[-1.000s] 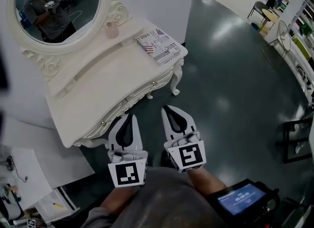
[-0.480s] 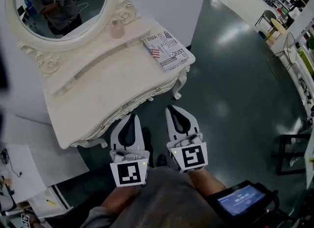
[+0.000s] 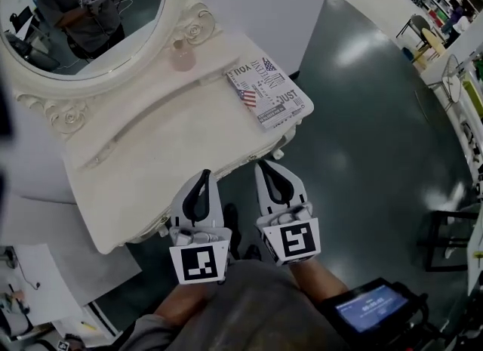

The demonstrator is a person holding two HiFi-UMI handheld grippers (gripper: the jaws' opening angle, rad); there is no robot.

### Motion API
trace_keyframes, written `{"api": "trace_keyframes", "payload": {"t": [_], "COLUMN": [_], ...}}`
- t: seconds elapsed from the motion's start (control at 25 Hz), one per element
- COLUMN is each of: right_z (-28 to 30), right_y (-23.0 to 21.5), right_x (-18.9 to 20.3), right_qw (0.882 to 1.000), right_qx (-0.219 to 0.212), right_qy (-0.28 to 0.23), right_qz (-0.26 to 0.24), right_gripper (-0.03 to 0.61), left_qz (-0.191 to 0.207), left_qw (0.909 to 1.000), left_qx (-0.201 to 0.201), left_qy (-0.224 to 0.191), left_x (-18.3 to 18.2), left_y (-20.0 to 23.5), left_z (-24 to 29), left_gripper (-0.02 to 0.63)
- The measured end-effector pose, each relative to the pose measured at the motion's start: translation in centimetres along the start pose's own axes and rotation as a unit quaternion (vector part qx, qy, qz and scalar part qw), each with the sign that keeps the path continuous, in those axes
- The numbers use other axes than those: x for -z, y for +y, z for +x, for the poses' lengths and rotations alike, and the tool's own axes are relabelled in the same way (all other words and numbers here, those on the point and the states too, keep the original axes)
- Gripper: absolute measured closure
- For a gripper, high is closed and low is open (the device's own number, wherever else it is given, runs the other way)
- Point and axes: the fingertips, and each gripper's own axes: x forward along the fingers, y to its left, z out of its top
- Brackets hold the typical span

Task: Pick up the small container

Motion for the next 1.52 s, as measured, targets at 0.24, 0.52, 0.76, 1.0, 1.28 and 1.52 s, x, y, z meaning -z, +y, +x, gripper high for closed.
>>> {"api": "trace_keyframes", "payload": {"t": [0.24, 0.52, 0.76, 1.0, 1.28, 1.52], "right_z": [6.3, 11.1, 13.7, 15.0, 18.2, 22.0], "right_y": [-2.0, -2.8, -3.7, -5.1, -7.3, -9.6], "right_x": [-0.6, -3.3, -5.0, -5.4, -4.4, -3.3], "right_qw": [1.000, 0.999, 0.998, 0.997, 0.999, 1.000], "right_qx": [0.019, 0.036, 0.048, 0.053, 0.035, 0.000], "right_qy": [-0.006, -0.027, -0.043, -0.045, -0.026, -0.009], "right_qz": [0.006, -0.006, -0.022, -0.024, -0.013, 0.002], "right_gripper": [0.563, 0.563, 0.563, 0.563, 0.563, 0.563], "left_qz": [0.004, 0.012, 0.013, 0.009, 0.007, 0.003], "left_qw": [0.9998, 0.9985, 0.9969, 0.9969, 0.9987, 0.9999], "left_qx": [0.019, 0.038, 0.050, 0.049, 0.030, 0.003], "left_qy": [-0.004, -0.038, -0.060, -0.060, -0.041, -0.011], "left_x": [-0.4, -3.0, -4.3, -4.2, -3.2, -2.1], "left_y": [3.2, 6.5, 7.8, 8.2, 8.6, 8.8], "left_z": [6.0, 10.3, 13.1, 15.1, 18.6, 22.5], "left_gripper": [0.600, 0.600, 0.600, 0.600, 0.600, 0.600]}}
